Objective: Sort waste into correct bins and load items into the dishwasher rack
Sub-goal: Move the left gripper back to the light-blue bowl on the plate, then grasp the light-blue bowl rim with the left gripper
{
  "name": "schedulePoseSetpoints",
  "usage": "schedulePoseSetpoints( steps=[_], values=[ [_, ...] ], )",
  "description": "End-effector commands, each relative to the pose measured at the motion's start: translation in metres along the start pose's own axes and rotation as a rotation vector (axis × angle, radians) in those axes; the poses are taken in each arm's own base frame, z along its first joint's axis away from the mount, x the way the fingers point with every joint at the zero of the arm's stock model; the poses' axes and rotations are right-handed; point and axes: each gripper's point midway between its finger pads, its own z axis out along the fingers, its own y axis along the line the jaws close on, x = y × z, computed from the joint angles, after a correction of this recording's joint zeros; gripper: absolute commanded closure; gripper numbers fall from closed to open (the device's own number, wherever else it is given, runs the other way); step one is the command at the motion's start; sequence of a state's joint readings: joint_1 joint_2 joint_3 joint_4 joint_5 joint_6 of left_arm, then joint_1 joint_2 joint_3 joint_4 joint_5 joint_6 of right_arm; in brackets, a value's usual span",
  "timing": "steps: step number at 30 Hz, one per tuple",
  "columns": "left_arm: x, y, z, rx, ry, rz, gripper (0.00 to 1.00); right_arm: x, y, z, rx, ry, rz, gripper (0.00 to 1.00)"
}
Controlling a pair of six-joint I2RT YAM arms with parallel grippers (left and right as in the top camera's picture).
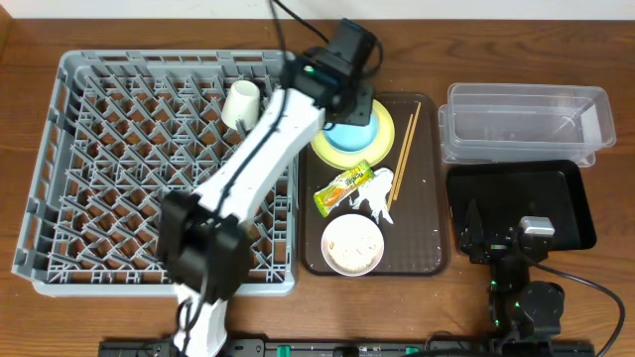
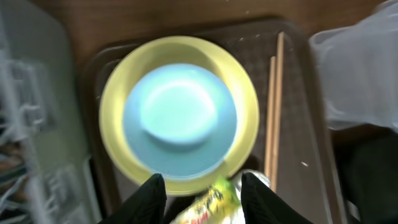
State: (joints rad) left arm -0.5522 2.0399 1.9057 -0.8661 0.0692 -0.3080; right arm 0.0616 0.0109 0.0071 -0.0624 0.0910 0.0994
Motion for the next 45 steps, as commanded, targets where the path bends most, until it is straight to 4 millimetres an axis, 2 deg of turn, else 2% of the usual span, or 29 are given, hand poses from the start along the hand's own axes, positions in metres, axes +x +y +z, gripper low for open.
schedulePoseSetpoints(
  steps=[1,5,9,18,24,29,41,45],
  values=[
    [0.004,0.01,0.029,-0.05,0.025,0.017,0.58,0.0,-0.003,0.0,0.016,-0.004,0.013,0.01],
    [0.011,0.01,0.058,-0.048,0.057,0.018,0.58,0.0,-0.003,0.0,0.017,-0.003,0.013,0.01],
    [0.018,-0.001,0.071,0.003,0.086,0.022,0.63,0.0,-0.003,0.0,0.016,-0.004,0.012,0.01],
    [0.021,-0.019,0.075,0.01,0.068,0.061,0.63,0.0,-0.003,0.0,0.017,-0.003,0.012,0.01],
    [0.032,-0.027,0.089,0.003,0.089,0.083,0.63,0.0,-0.003,0.0,0.017,-0.002,0.012,0.01],
    [0.035,-0.029,0.1,0.001,0.098,0.087,0.63,0.0,-0.003,0.0,0.017,-0.003,0.013,0.01],
    [0.047,-0.037,0.11,-0.013,0.097,0.118,0.63,0.0,-0.003,0.0,0.017,-0.002,0.012,0.01],
    [0.046,-0.031,0.112,-0.062,0.08,0.127,0.69,0.0,-0.003,0.0,0.017,-0.003,0.013,0.01]
  ],
)
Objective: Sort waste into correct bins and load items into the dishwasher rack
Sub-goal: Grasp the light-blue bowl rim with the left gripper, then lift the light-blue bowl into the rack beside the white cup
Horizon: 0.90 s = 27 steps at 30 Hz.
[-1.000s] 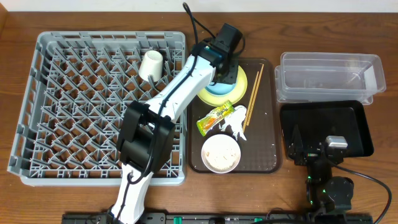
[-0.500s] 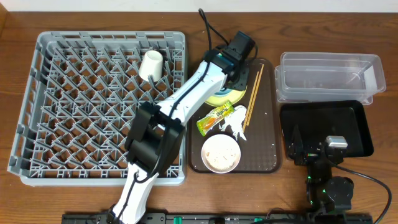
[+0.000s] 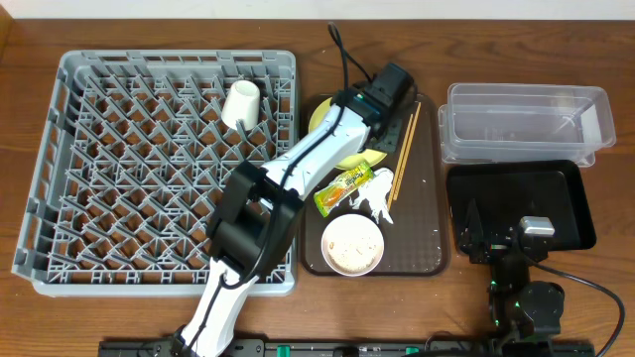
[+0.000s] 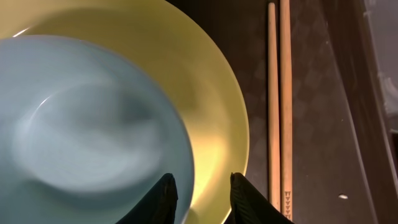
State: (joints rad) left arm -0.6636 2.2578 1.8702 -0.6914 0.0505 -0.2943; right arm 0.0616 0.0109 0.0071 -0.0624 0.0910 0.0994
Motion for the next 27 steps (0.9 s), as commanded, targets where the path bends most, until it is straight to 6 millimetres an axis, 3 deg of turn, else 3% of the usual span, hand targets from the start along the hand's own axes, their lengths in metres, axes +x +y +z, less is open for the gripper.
schedulePoseSetpoints(
  steps=[1,8,14,18,22,27],
  values=[
    [0.003,0.012,0.008,-0.07,-0.003,0.01,0.69,0.0,-0.003,0.0,0.017,-0.003,0.012,0.01],
    [0.005,0.012,0.01,-0.074,0.003,0.011,0.69,0.0,-0.003,0.0,0.017,-0.003,0.012,0.01],
    [0.014,0.015,0.026,-0.085,0.033,0.013,0.7,0.0,-0.003,0.0,0.017,-0.002,0.013,0.01],
    [0.013,0.015,0.028,-0.085,0.031,0.013,0.81,0.0,-0.003,0.0,0.017,-0.003,0.013,0.01],
    [0.001,0.013,0.014,-0.071,-0.01,0.008,0.94,0.0,-0.003,0.0,0.017,-0.003,0.012,0.01],
    [-0.023,0.008,-0.03,-0.039,-0.1,-0.003,0.94,0.0,-0.003,0.0,0.017,-0.003,0.013,0.01]
  ],
)
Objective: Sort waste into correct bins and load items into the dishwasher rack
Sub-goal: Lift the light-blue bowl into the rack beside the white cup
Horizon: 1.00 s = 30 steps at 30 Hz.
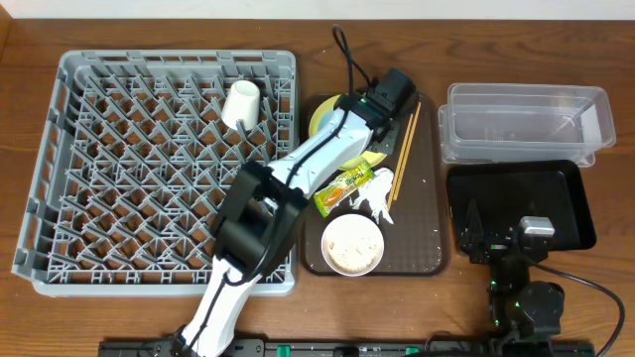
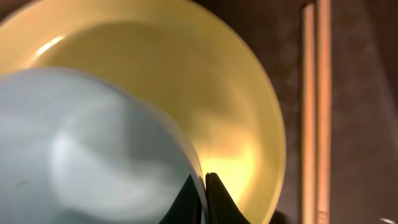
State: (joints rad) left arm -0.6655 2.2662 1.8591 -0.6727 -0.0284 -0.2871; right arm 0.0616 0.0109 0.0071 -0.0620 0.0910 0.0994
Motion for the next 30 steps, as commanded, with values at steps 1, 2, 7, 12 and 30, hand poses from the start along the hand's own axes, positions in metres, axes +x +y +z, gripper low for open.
schedulePoseSetpoints(
  steps=[1,2,7,12,30],
  values=[
    [-0.027,-0.001,-0.047,0.041,-0.096,-0.02,0.94,0.0,-0.003,0.0,0.017,-0.002,0.013,0.01],
    [-0.034,0.0,-0.064,0.053,-0.123,-0.027,0.94,0.0,-0.003,0.0,0.017,-0.002,0.012,0.01],
    [-0.052,0.01,-0.151,0.188,-0.208,-0.083,0.94,0.0,-0.003,0.0,0.017,-0.002,0.013,0.01],
    [-0.041,0.047,-0.214,0.342,-0.162,-0.244,0.94,0.0,-0.003,0.0,0.017,-0.002,0.012,0.01],
    [-0.016,0.132,-0.214,1.127,0.033,-0.516,0.94,0.0,-0.003,0.0,0.017,-0.002,0.012,0.01]
  ],
)
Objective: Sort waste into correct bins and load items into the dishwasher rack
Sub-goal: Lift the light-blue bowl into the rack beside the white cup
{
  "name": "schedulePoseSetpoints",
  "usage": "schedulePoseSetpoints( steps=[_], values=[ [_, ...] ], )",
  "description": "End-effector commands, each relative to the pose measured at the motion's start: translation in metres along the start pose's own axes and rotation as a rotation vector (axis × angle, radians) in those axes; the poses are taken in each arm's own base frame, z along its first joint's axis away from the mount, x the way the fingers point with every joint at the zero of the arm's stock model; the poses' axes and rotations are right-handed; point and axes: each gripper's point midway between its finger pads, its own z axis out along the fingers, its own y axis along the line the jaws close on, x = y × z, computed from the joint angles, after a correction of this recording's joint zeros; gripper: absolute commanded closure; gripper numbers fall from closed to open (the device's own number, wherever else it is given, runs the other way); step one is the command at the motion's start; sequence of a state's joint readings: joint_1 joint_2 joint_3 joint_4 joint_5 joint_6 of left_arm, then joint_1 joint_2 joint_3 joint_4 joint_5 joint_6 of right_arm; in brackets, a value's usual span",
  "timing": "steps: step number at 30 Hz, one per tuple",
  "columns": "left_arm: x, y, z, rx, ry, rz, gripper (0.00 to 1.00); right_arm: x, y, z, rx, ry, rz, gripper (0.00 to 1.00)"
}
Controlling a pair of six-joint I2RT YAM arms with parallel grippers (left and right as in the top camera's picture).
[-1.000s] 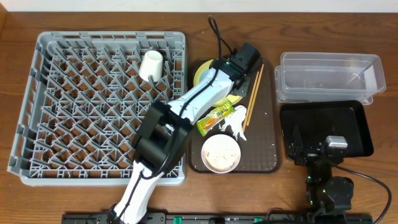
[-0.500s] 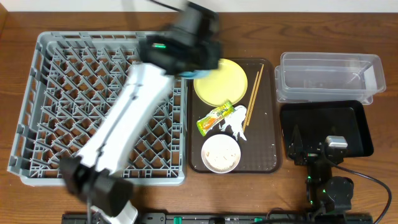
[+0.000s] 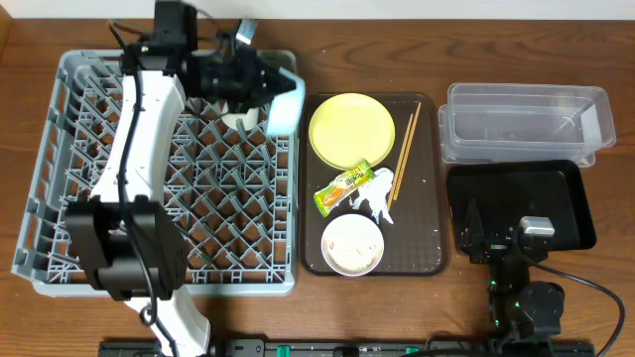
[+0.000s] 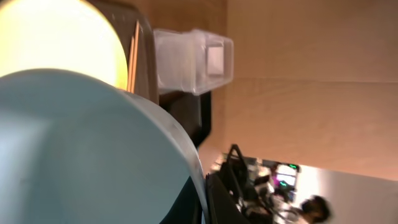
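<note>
My left gripper [image 3: 268, 87] is shut on the rim of a light blue plate [image 3: 285, 102], held on edge over the right rim of the grey dishwasher rack [image 3: 60, 149]. In the left wrist view the blue plate [image 4: 81, 155] fills the lower left, pinched between the fingers [image 4: 214, 202]. A yellow plate [image 3: 350, 129] lies bare on the brown tray [image 3: 427, 188], beside chopsticks [image 3: 404, 154], a green snack wrapper [image 3: 343, 187], crumpled white paper [image 3: 372, 207] and a white bowl [image 3: 351, 244]. A white cup [image 3: 238, 119] sits in the rack, partly hidden by the gripper. My right gripper [image 3: 483, 231] rests by the black bin; its jaws are unclear.
A clear plastic bin [image 3: 524, 119] stands at the far right, with a black tray bin [image 3: 521, 198] in front of it. The rack's upright tines fill the left half of the table.
The left gripper, then shut on the blue plate's rim on top of the yellow plate, now holds that plate on edge above the rack's right rim. The yellow plate is left bare.
The left gripper was open above the stacked blue and yellow plates. Then its fingers were low at the blue plate's right rim, and then shut on that rim. Now the blue plate is off the tray and at the rack. The right arm has stayed still.
</note>
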State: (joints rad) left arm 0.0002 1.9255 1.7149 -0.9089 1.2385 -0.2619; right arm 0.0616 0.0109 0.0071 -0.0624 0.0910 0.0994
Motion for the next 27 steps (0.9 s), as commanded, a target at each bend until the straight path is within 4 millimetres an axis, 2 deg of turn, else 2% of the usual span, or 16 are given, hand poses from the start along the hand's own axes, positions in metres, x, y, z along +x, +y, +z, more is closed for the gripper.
schedulePoseSetpoints(
  steps=[1,9,15,20,24,27],
  values=[
    [0.008,0.004,-0.003,0.102,0.028,0.011,0.94,0.0,-0.003,0.0,0.017,-0.003,0.012,0.01],
    [0.008,0.057,-0.014,0.092,-0.023,-0.074,0.94,0.0,-0.003,0.0,0.017,-0.003,0.012,0.01],
    [0.007,0.082,-0.027,0.09,-0.069,-0.109,0.92,0.0,-0.003,0.0,0.017,-0.003,0.012,0.01],
    [0.005,0.082,-0.033,0.107,-0.079,-0.136,0.9,0.0,-0.003,0.0,0.017,-0.003,0.012,0.01],
    [0.005,0.047,-0.04,0.309,-0.041,-0.114,0.9,0.0,-0.003,0.0,0.017,-0.003,0.013,0.01],
    [0.004,0.046,-0.041,0.309,-0.037,-0.143,0.91,0.0,-0.003,0.0,0.017,-0.002,0.012,0.01]
  ],
)
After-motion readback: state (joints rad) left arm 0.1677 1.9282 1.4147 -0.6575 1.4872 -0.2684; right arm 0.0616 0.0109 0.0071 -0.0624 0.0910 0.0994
